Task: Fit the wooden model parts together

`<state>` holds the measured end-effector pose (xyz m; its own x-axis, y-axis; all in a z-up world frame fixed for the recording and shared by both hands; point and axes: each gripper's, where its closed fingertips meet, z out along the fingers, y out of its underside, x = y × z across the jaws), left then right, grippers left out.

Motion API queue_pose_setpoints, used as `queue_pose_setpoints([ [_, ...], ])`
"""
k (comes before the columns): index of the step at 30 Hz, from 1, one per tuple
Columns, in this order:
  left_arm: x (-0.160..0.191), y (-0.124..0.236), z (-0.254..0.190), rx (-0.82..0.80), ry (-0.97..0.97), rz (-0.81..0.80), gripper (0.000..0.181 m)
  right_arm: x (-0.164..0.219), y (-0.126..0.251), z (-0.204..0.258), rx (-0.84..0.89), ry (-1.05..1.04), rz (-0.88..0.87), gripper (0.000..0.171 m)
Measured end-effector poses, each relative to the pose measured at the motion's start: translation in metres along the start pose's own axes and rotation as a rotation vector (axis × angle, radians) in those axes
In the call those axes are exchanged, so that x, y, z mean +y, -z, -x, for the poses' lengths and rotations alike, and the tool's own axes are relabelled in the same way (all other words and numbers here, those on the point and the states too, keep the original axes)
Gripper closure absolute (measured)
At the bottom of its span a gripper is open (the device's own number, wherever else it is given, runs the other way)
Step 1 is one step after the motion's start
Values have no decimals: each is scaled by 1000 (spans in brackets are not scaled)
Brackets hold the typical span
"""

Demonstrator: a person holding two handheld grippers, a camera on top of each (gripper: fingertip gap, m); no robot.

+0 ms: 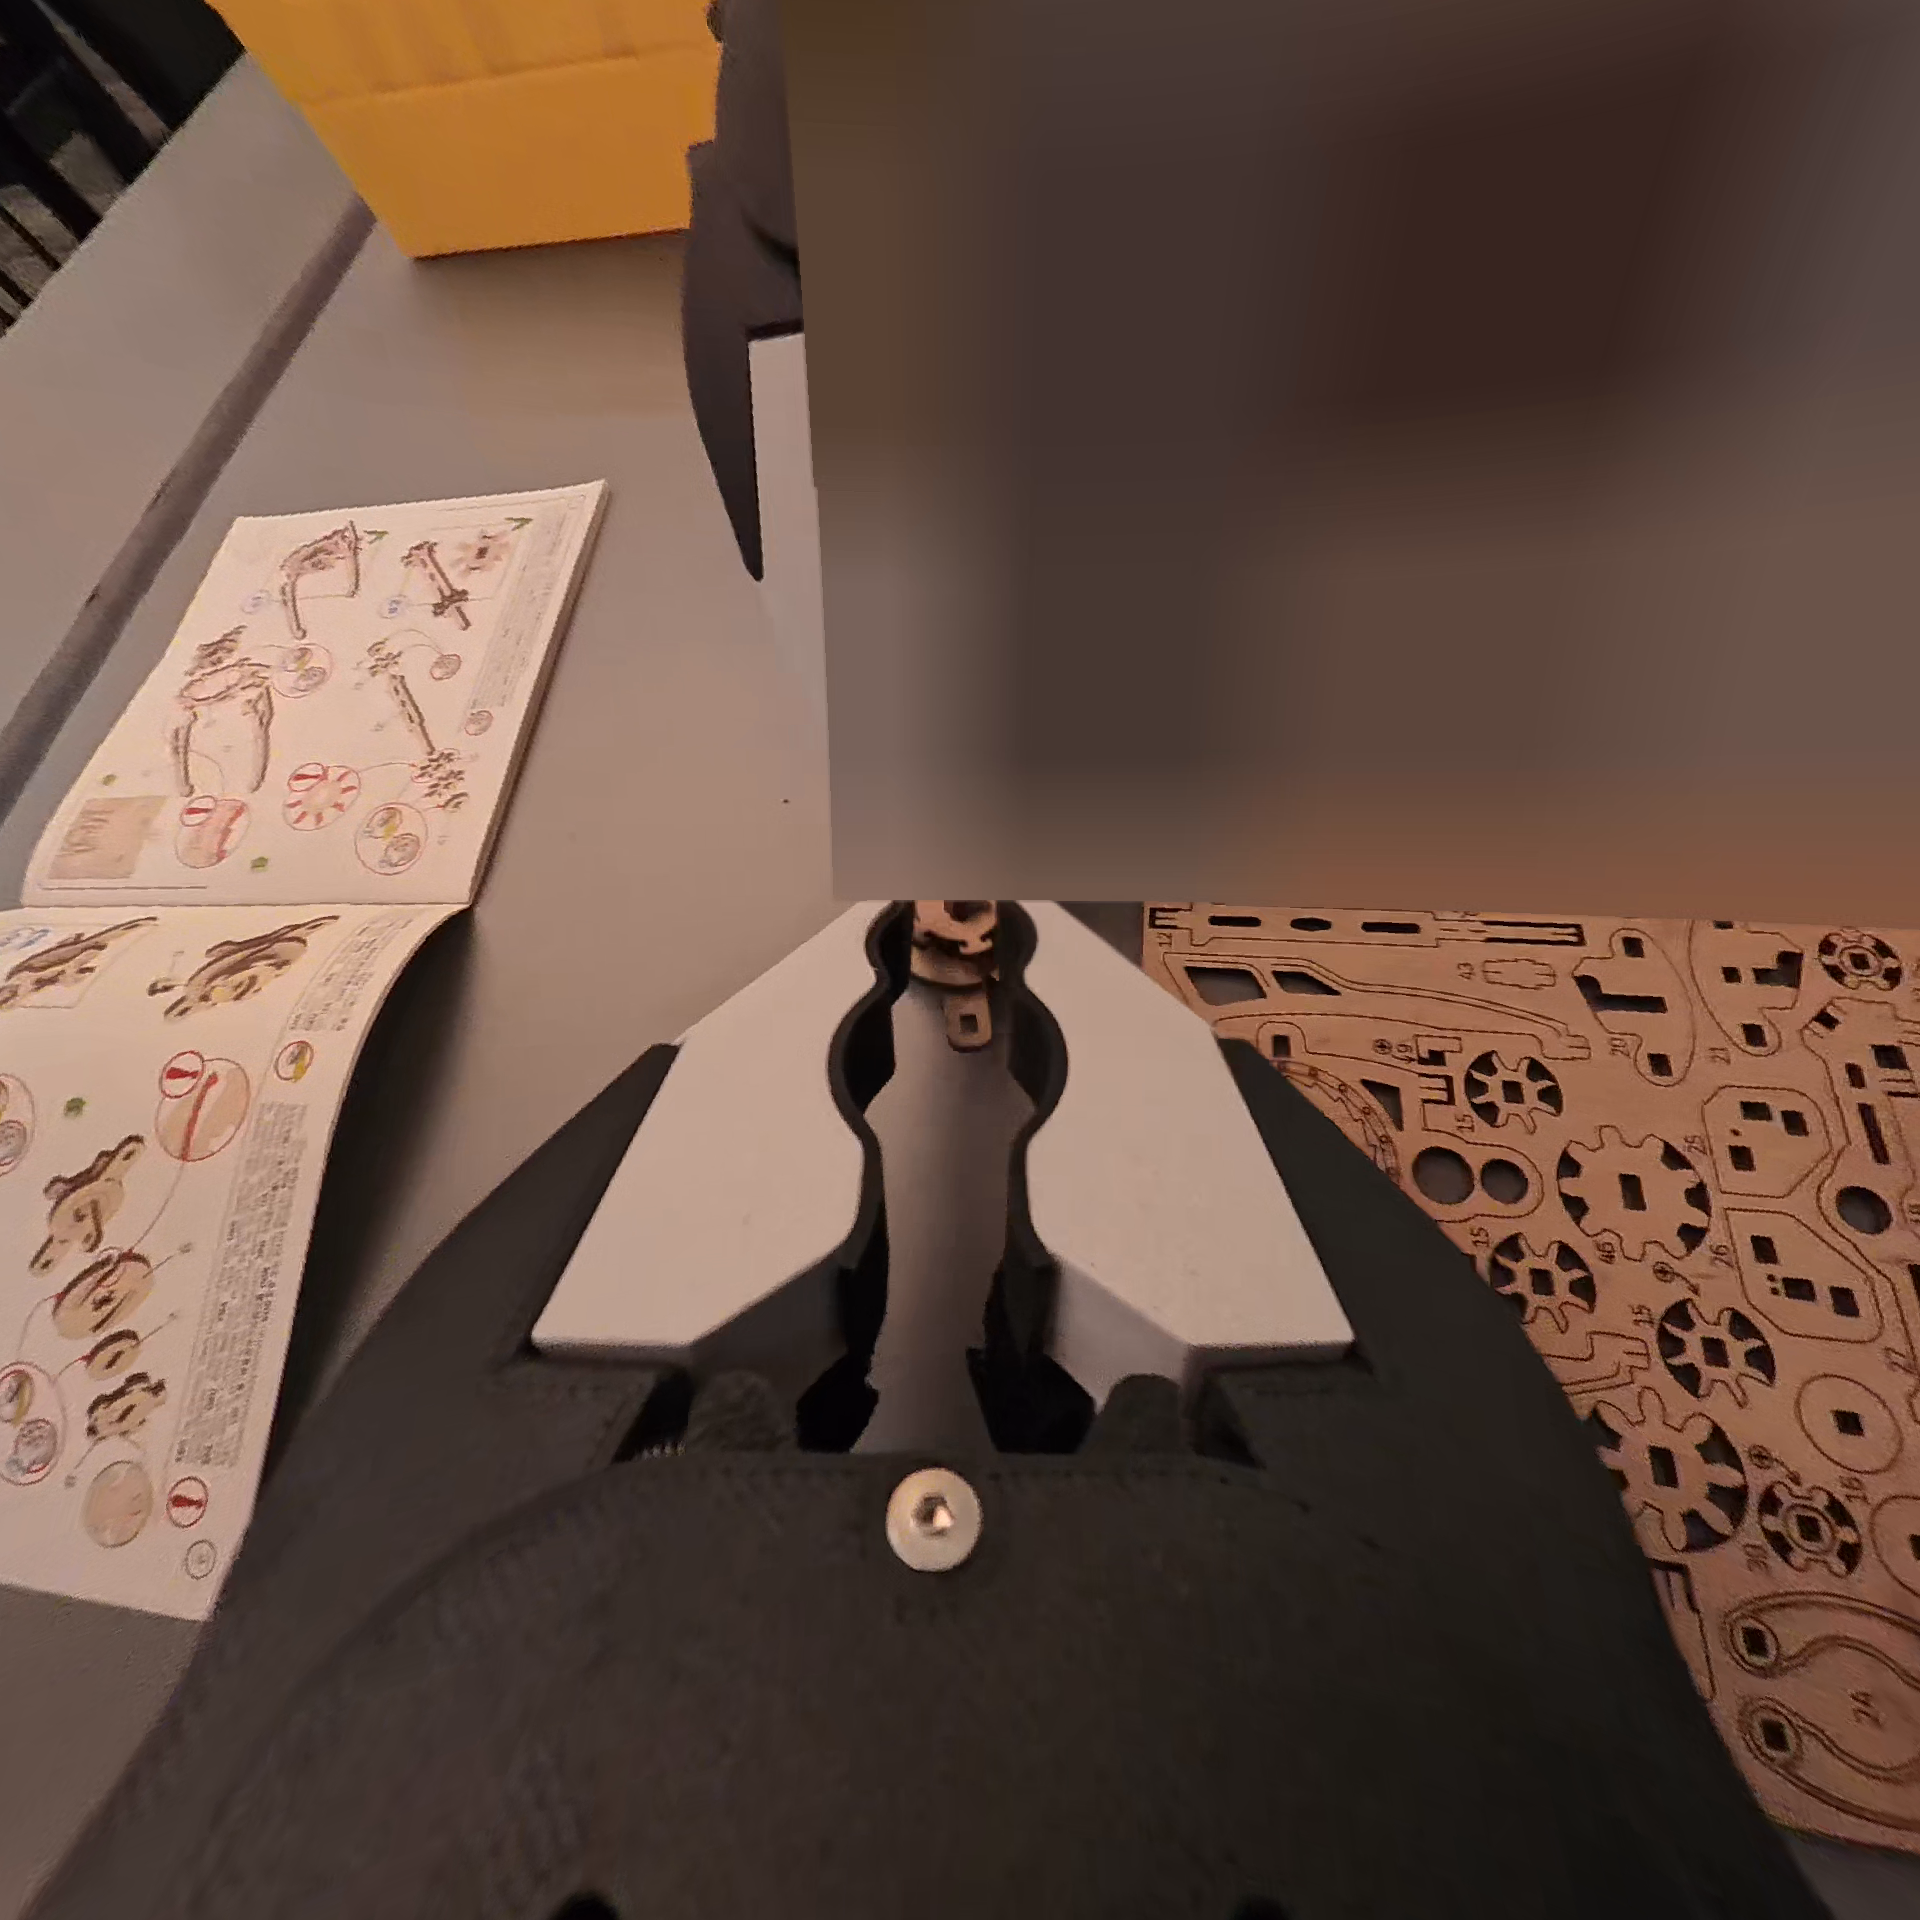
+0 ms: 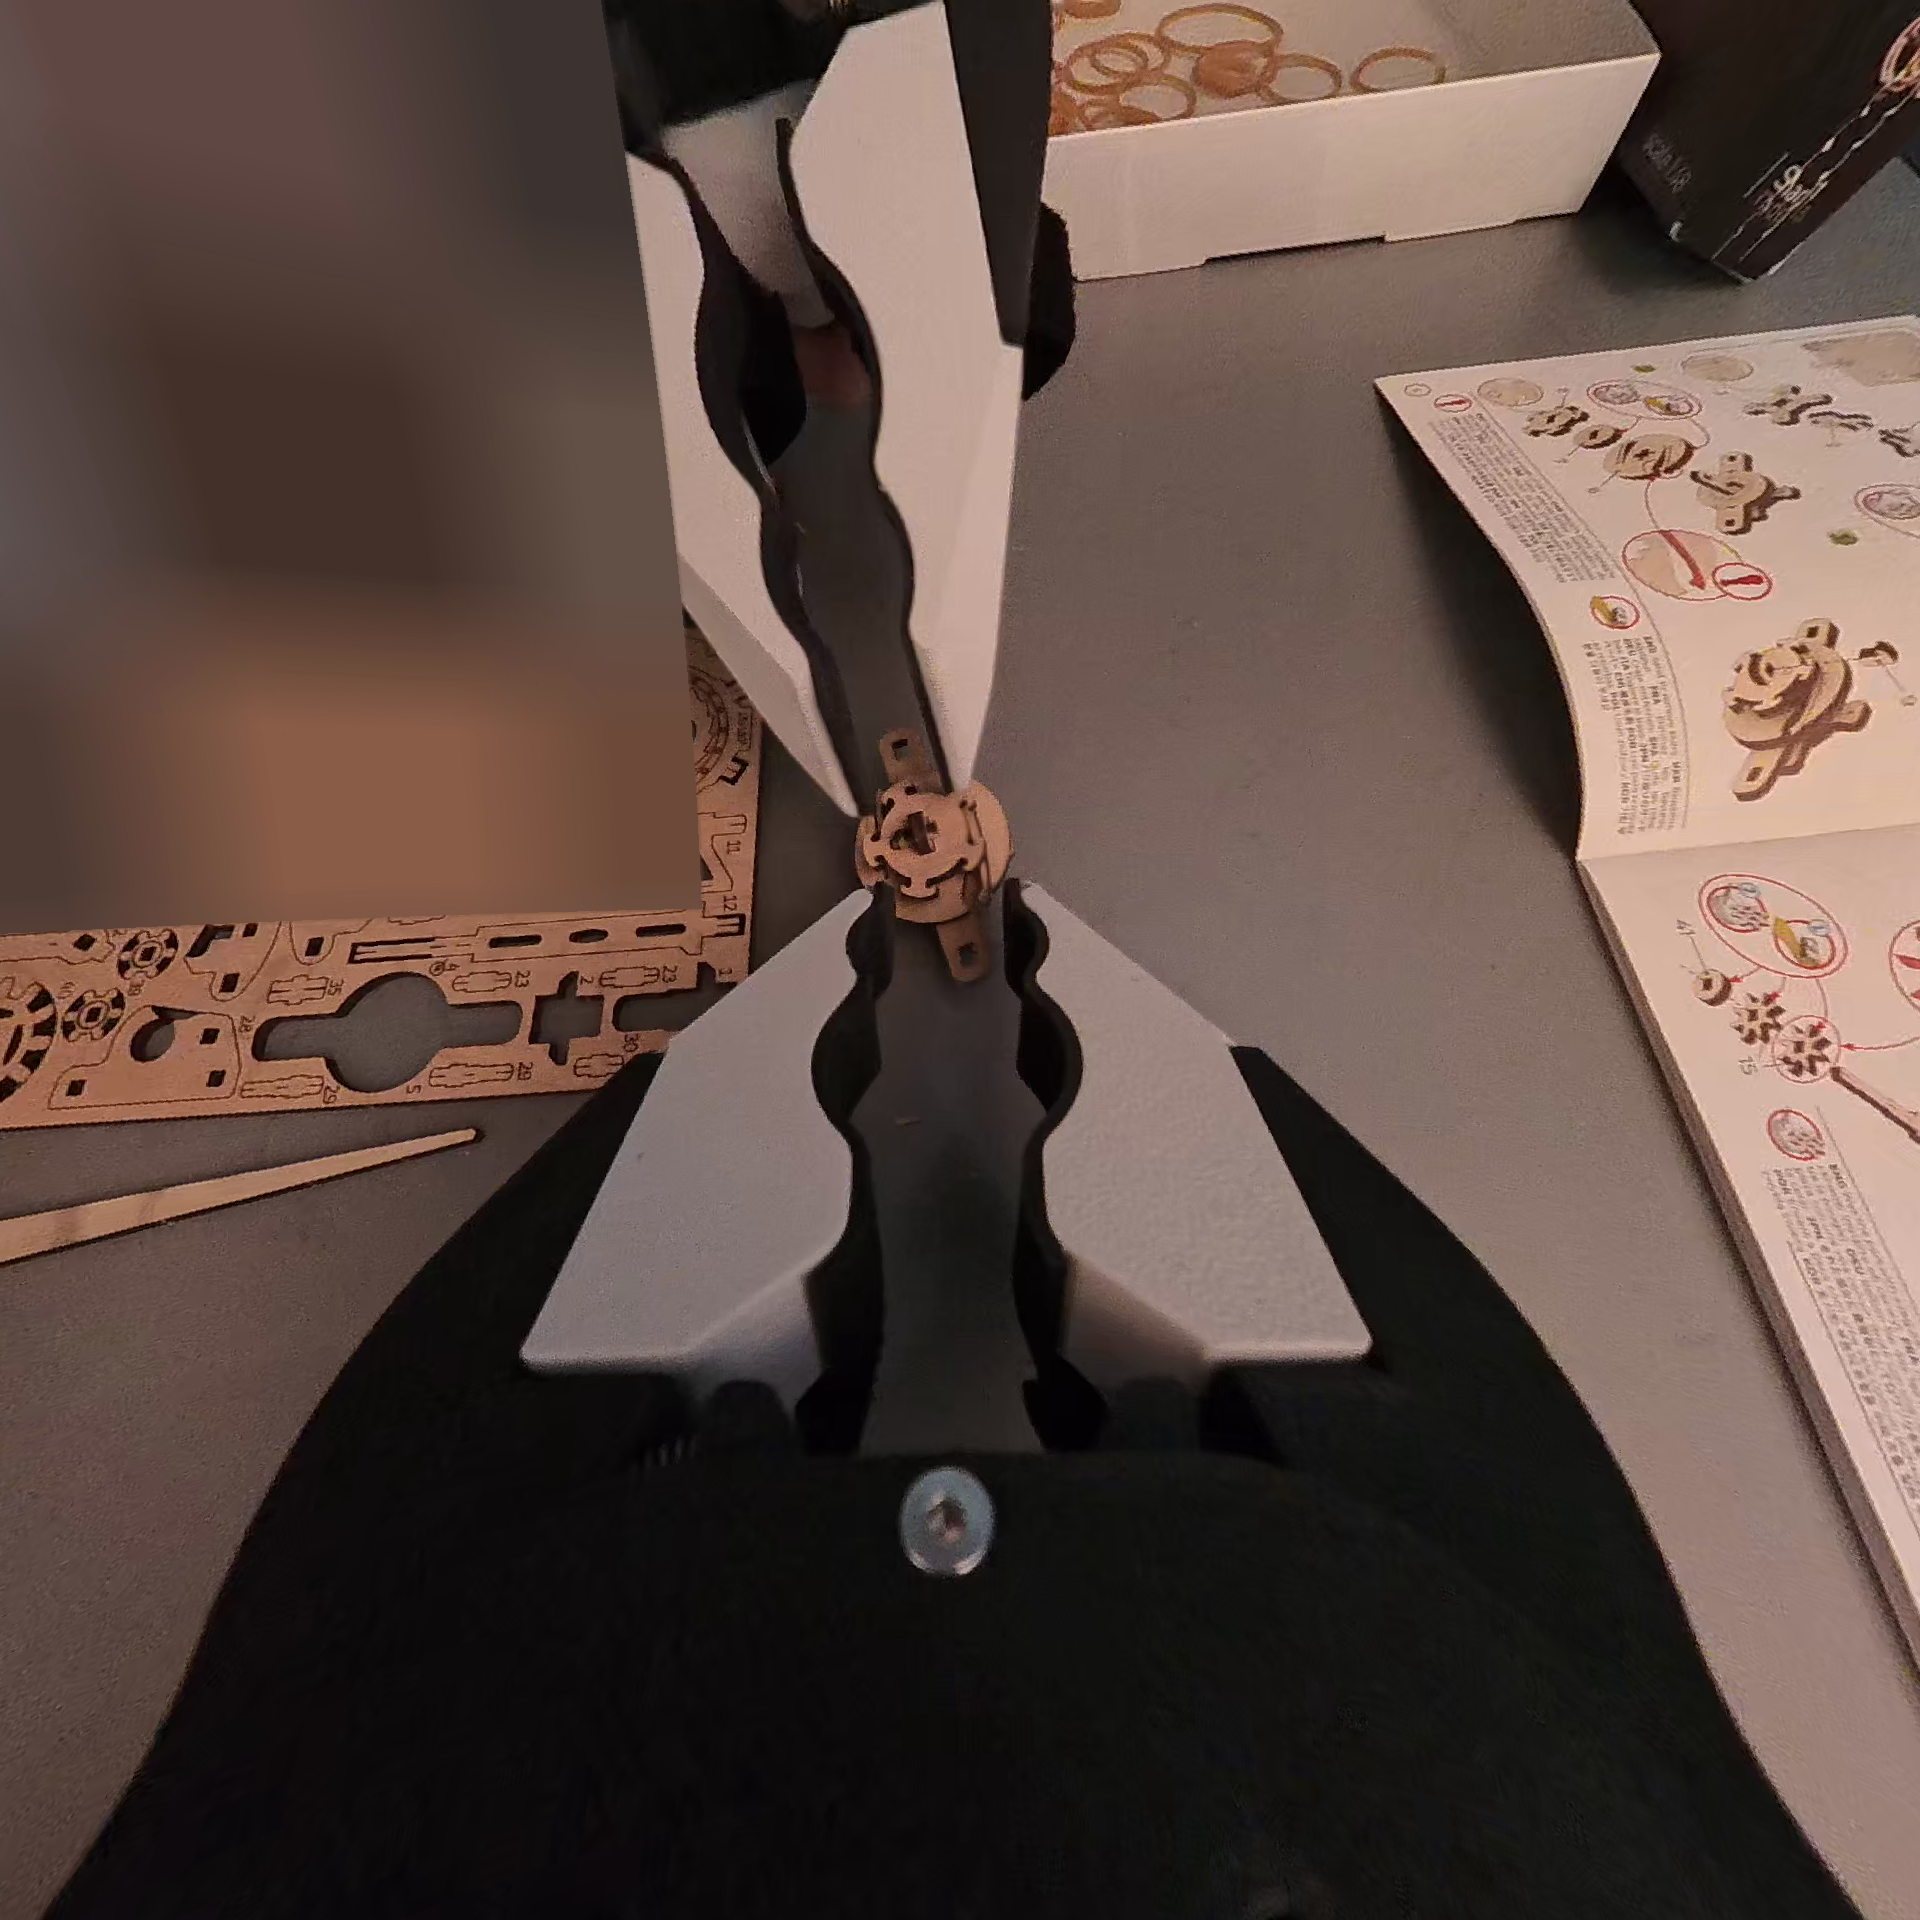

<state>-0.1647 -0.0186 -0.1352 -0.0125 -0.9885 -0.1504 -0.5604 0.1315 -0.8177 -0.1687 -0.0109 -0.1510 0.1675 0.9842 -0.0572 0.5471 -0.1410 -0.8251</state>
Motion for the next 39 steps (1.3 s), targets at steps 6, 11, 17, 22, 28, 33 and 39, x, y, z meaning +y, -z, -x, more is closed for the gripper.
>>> queue_pose_setpoints([
  [6, 3, 2, 2, -4, -12, 15, 168, -2, -4, 1, 15, -60, 17, 153],
  [11, 6, 1, -1, -3, -65, 36, 171, -2, -5, 0, 43, -102, 35, 153],
  [17, 10, 0, 1, -31, -94, 67, 175, -3, -6, 0, 57, -133, 42, 154],
  [22, 11, 0, 4, -40, -75, 67, 176, -3, -7, -2, 82, -140, 44, 154],
  [28, 12, 1, 7, -53, -49, 72, 173, -3, -7, -4, 100, -150, 41, 154],
  [33, 12, 1, 8, -66, -65, 83, 175, -4, -7, -5, 107, -151, 37, 153],
  [39, 13, 1, 11, -82, -45, 87, 174, -3, -7, -7, 110, -159, 32, 153],
])
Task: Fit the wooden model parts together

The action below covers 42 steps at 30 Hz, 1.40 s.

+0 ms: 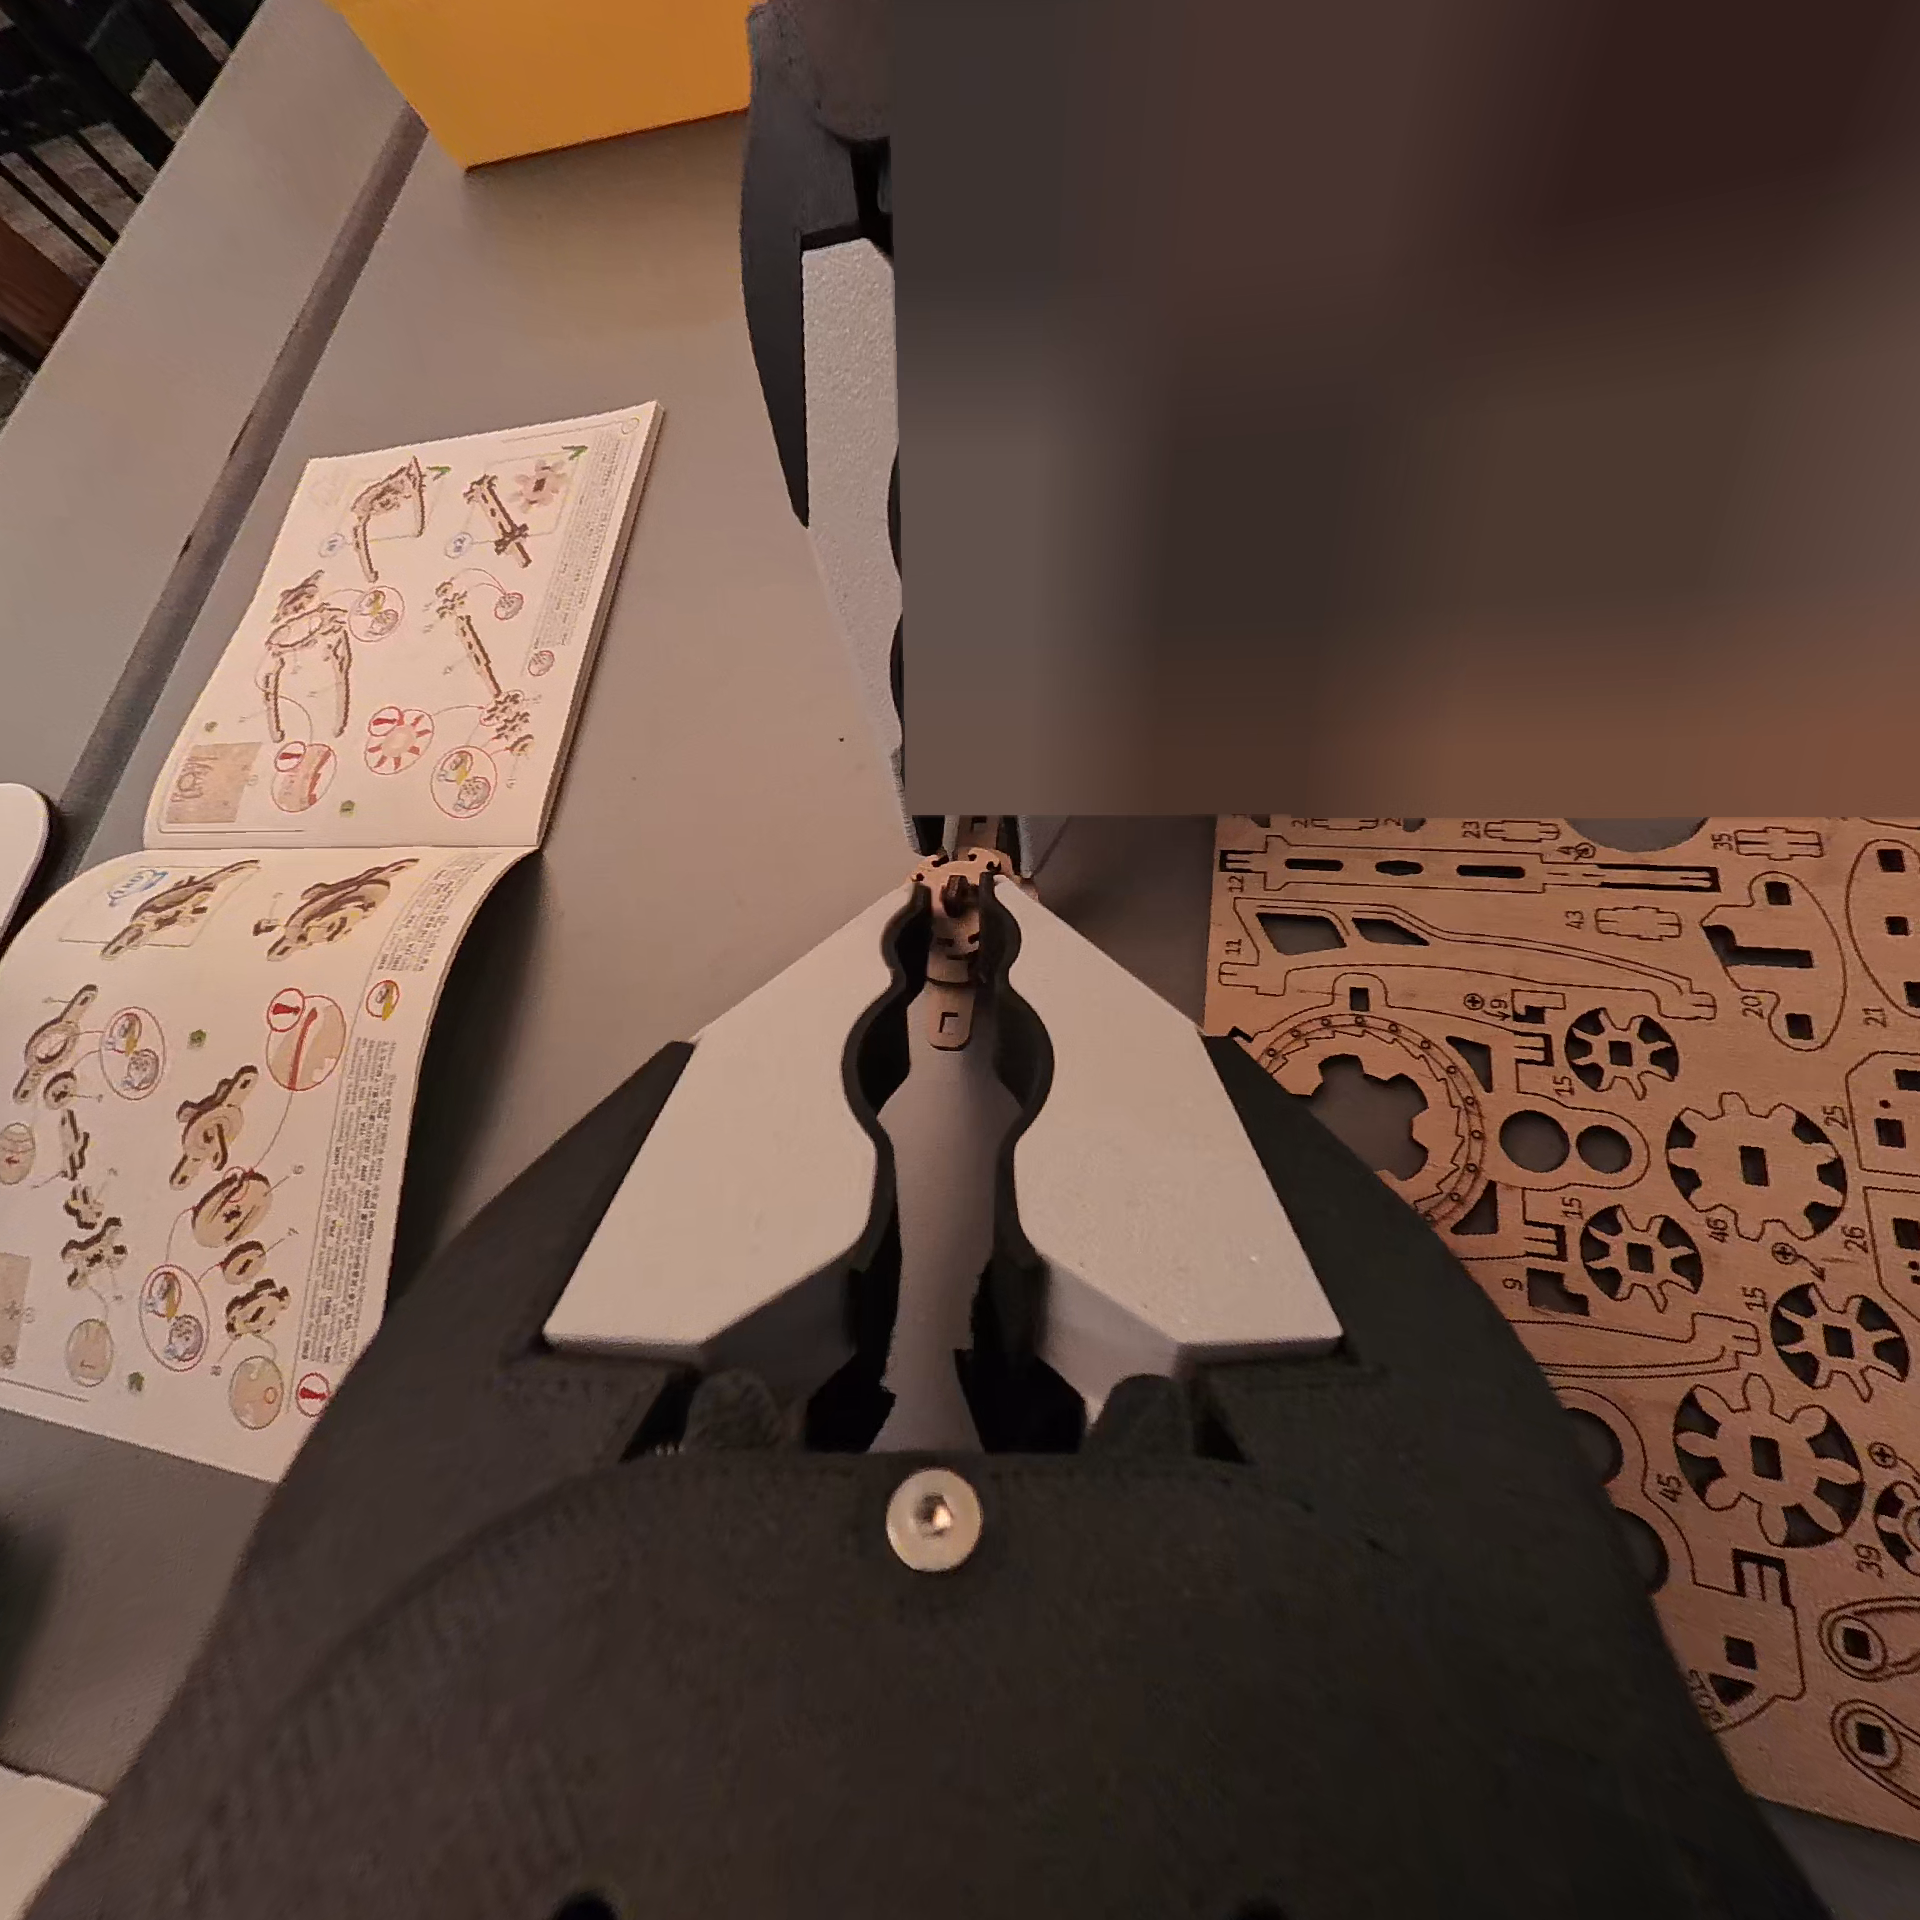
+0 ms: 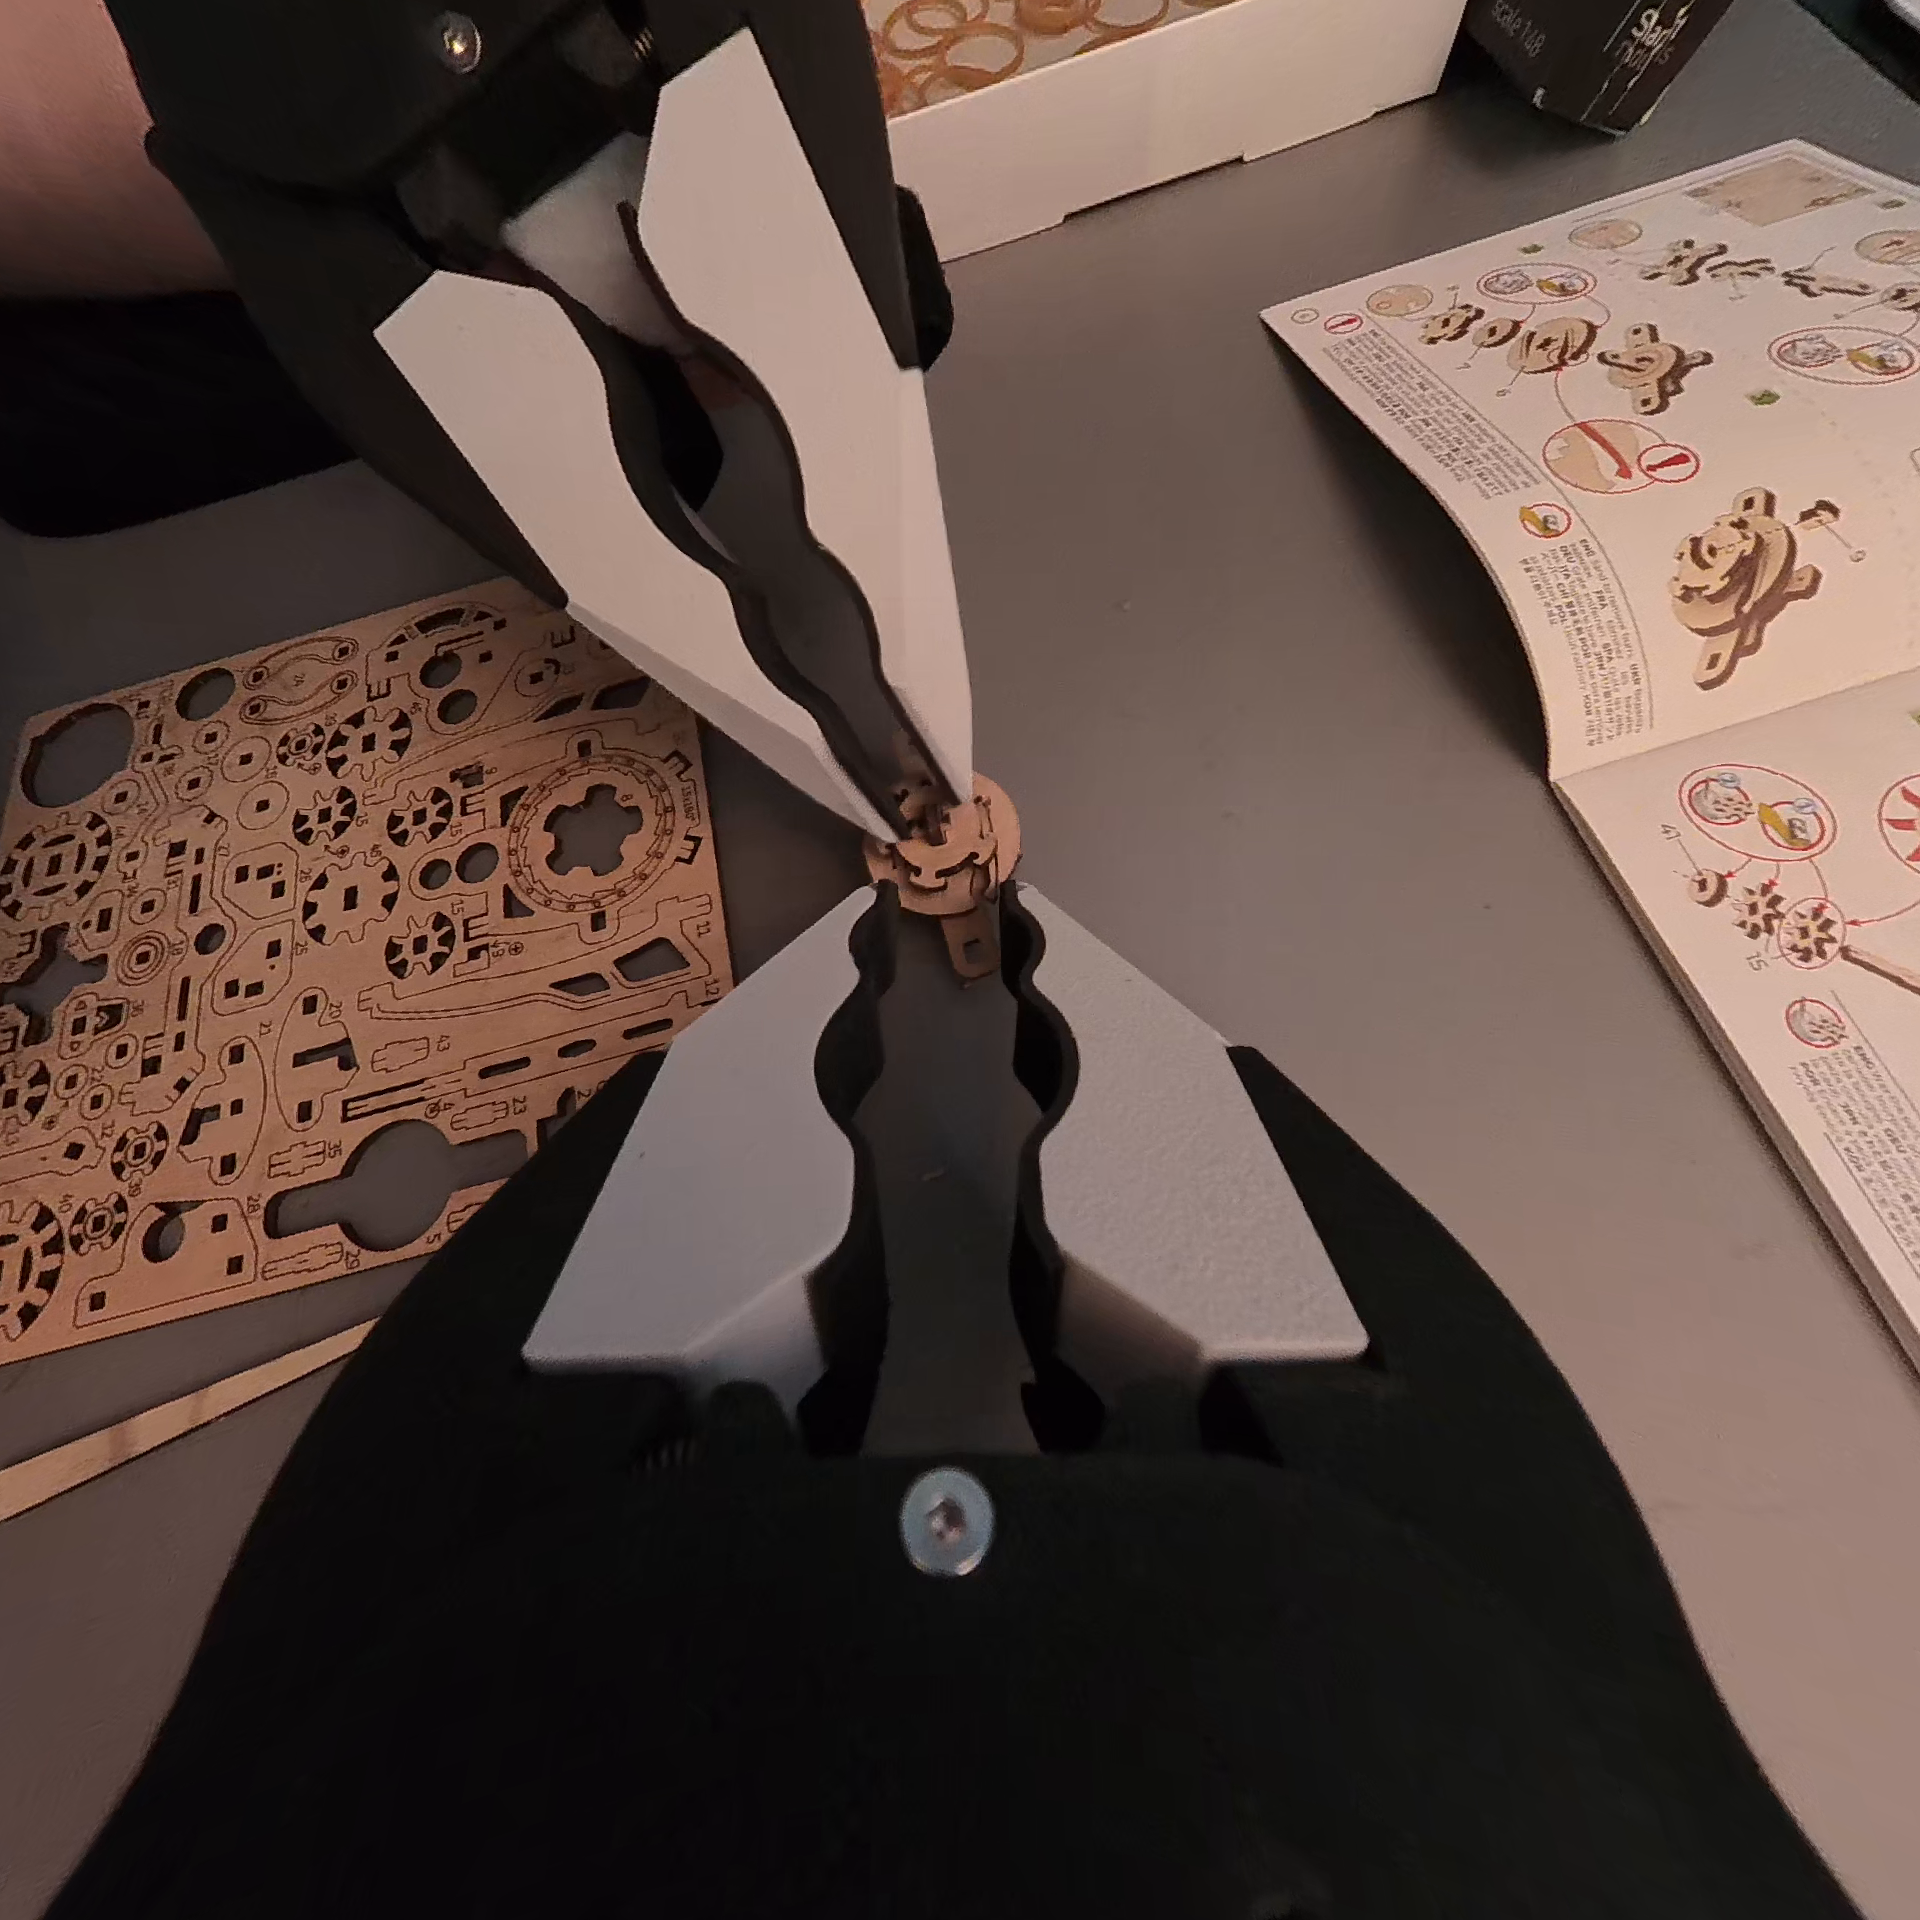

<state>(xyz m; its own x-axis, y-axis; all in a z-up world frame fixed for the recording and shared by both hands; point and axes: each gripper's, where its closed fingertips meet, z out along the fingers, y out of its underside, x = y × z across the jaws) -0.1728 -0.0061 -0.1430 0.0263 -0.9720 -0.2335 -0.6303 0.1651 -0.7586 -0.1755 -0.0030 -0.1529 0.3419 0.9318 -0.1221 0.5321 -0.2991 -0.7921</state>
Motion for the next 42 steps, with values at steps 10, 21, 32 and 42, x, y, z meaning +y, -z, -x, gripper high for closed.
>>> queue_pose_setpoints([
  [10, 0, 0, -2, 34, 23, -12, 177, -4, 2, 1, 17, 56, -18, 153],
  [21, -2, -1, -6, 81, 72, -35, 174, -12, 6, 7, -8, 102, -63, 170],
  [32, -1, 0, -5, 87, 61, -39, 176, -8, 4, 5, -26, 114, -62, 171],
  [42, -1, 0, -5, 88, 54, -47, 177, -8, 4, 4, -30, 114, -72, 170],
])
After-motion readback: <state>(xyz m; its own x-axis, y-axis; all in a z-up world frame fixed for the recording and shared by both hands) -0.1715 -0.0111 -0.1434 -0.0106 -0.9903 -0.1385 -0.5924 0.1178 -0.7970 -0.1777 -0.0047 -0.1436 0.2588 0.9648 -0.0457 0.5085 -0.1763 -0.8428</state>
